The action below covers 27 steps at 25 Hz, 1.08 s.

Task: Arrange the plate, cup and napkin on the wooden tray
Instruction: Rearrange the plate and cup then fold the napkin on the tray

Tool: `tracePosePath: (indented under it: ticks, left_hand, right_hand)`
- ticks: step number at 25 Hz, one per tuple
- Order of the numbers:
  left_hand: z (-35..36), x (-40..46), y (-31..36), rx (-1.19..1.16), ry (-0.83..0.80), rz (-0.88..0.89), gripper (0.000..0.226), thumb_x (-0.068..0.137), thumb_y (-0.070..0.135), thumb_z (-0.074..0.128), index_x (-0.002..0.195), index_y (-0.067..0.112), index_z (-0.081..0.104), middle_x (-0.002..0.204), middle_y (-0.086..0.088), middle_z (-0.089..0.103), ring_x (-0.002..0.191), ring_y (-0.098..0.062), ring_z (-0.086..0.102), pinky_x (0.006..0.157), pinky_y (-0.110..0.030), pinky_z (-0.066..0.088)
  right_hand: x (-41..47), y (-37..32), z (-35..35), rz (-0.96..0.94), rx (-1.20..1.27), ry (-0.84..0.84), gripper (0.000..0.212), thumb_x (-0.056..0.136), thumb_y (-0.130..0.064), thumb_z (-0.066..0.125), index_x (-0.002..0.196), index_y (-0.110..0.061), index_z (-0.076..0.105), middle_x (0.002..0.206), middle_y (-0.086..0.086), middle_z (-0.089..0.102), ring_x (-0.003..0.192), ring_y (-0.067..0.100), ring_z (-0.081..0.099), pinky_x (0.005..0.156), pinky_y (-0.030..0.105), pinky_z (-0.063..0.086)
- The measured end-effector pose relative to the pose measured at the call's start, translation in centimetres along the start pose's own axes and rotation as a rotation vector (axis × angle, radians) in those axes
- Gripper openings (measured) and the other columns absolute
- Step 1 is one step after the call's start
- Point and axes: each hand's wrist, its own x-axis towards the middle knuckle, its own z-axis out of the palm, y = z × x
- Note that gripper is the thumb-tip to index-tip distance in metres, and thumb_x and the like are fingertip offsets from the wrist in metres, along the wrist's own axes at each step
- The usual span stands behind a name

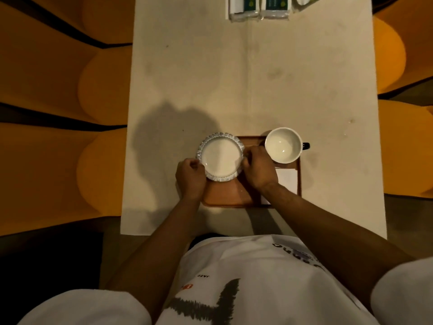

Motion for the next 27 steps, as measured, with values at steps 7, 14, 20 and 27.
tracePosePath:
  ticks: [7,14,20,27]
  left_hand:
    - [-0.8,4.0,0.7,-0.045,-0.126,0.001,0.028,0.086,0.017,0.065,0.113,0.017,0.07,0.11,-0.004,0.074,0.1,-0.021,0.068,0.092,-0.035,0.054]
    - [-0.4,4.9,0.7,-0.03,-0.156,0.006,0.022,0.084,0.009,0.064,0.102,0.017,0.073,0.096,-0.001,0.076,0.091,-0.018,0.07,0.088,-0.037,0.056]
    - [-0.6,5.0,0.4,-0.009,-0.175,0.047,0.019,0.086,0.011,0.066,0.104,0.015,0.071,0.098,-0.002,0.076,0.094,-0.019,0.07,0.089,-0.034,0.055]
    - [-0.7,4.7,0.5,0.004,-0.177,0.063,0.019,0.088,0.009,0.064,0.106,0.01,0.069,0.101,-0.006,0.075,0.095,-0.023,0.069,0.088,-0.035,0.054]
  right_hand:
    - [2.7,-0.3,1.2,0.072,-0.013,0.052,0.019,0.097,-0.018,0.054,0.112,-0.008,0.059,0.117,0.013,0.061,0.107,0.029,0.058,0.092,0.043,0.047]
    - [2.9,0.2,1.6,0.099,0.008,0.044,0.019,0.094,-0.013,0.056,0.113,-0.014,0.059,0.117,0.009,0.062,0.106,0.026,0.058,0.091,0.042,0.049]
    - [2.6,0.3,1.4,0.125,0.066,0.026,0.018,0.095,-0.014,0.054,0.111,-0.021,0.056,0.11,0.004,0.068,0.096,0.023,0.063,0.081,0.035,0.049]
    - [2.4,0.2,1.4,0.139,0.084,0.021,0.016,0.096,-0.012,0.055,0.112,-0.015,0.053,0.105,0.008,0.068,0.085,0.019,0.06,0.076,0.036,0.05]
